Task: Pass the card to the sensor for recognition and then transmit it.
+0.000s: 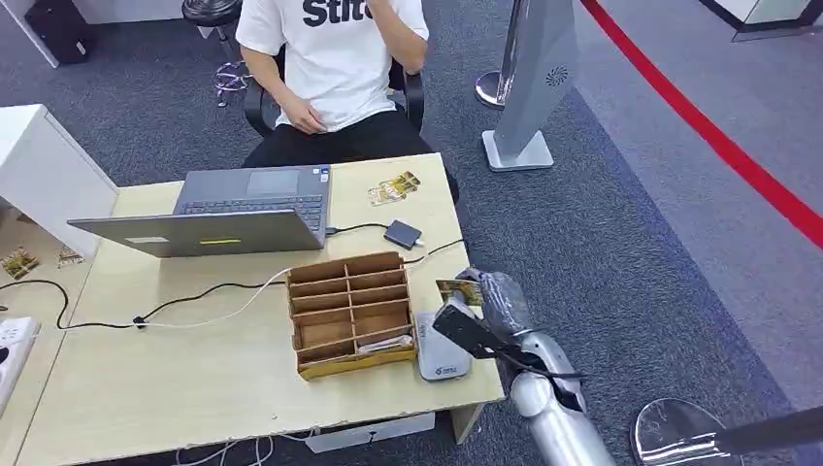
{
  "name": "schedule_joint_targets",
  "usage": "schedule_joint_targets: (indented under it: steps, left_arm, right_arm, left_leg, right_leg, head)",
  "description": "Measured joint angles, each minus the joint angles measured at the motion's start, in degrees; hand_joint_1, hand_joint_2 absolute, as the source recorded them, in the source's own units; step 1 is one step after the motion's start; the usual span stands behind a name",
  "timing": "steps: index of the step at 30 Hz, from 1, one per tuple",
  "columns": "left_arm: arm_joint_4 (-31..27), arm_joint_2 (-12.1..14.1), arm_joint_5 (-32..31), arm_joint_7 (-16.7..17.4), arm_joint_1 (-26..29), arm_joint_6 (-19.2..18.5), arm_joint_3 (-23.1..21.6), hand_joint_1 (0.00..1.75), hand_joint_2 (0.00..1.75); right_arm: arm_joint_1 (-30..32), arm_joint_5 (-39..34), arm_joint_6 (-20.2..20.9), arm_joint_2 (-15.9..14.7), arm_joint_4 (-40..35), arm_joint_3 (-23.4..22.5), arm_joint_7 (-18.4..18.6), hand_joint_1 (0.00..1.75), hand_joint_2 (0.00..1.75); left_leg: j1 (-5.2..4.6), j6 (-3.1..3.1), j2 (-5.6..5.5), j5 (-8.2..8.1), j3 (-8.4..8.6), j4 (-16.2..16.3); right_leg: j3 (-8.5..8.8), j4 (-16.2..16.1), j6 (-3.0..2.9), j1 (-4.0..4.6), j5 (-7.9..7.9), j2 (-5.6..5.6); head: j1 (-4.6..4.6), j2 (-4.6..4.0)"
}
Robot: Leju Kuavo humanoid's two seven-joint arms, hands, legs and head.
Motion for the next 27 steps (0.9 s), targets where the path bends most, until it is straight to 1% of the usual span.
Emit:
schedule_joint_targets:
  steps: [3,6,9,17,20,23,27]
  left_arm:
    - [0.04,-0.09,0.3,0.0,0.03,0.0,0.0,0.0,1.75]
    - [0.07,-0.17,0.81,0.0,0.06,0.07,0.0,0.0,1.75]
    - [0.11,-0.2,1.03,0.0,0.06,0.07,0.0,0.0,1.75]
    - [0.24,-0.17,1.33,0.0,0.07,-0.2,0.0,0.0,1.75]
    - [0.26,-0.15,1.35,0.0,0.07,-0.28,0.0,0.0,1.75]
    - [0.26,-0.11,1.35,-0.07,0.08,-0.57,0.0,0.0,1.75]
    - [0.28,0.0,1.4,-0.2,0.09,-0.76,0.0,0.0,1.75]
  right_arm:
    - [0.74,1.28,-0.06,-0.54,-1.57,-1.65,0.52,1.75,1.75]
    - [0.89,6.57,-0.26,-1.18,-1.79,-2.8,3.67,1.75,1.75]
    - [0.88,8.55,0.15,-1.97,-1.44,-3.17,4.57,1.75,1.75]
    - [0.13,9.35,3.72,-4.37,3.39,-2.23,3.71,1.75,1.75]
    - [-0.3,8.89,4.09,-4.94,5.23,-1.22,2.88,1.75,1.75]
    - [-0.47,6.34,4.9,-5.62,6.45,-0.06,1.48,1.75,1.75]
    - [-0.55,4.44,4.41,-6.32,7.44,0.94,0.79,1.75,1.75]
  left_leg:
    - [0.0,0.0,0.01,0.0,0.0,0.0]
    - [0.01,0.0,0.01,0.0,0.0,0.0]
    - [0.01,0.0,0.02,0.0,0.01,0.0]
    - [0.01,0.0,0.0,0.0,-0.02,0.0]
    - [0.01,0.0,0.0,0.0,-0.02,0.0]
    - [0.01,0.0,0.0,0.0,-0.02,0.0]
    - [0.01,0.0,0.0,0.0,-0.03,0.0]
  right_leg:
    - [-0.01,0.0,0.0,0.0,0.0,0.01]
    - [-0.01,0.01,0.0,0.0,0.0,0.01]
    - [-0.01,0.01,0.0,0.0,0.0,0.02]
    - [0.0,0.01,0.0,0.0,0.0,0.0]
    - [0.0,0.01,0.01,0.01,-0.01,-0.01]
    - [0.0,0.01,0.01,0.01,-0.01,-0.02]
    - [0.0,0.01,0.01,0.01,-0.01,-0.02]
  head:
    - [0.0,0.0]
    - [0.0,0.0]
    - [-0.02,0.0]
    - [0.0,0.0]
    - [0.0,0.0]
    - [0.0,0.0]
    - [0.0,0.0]
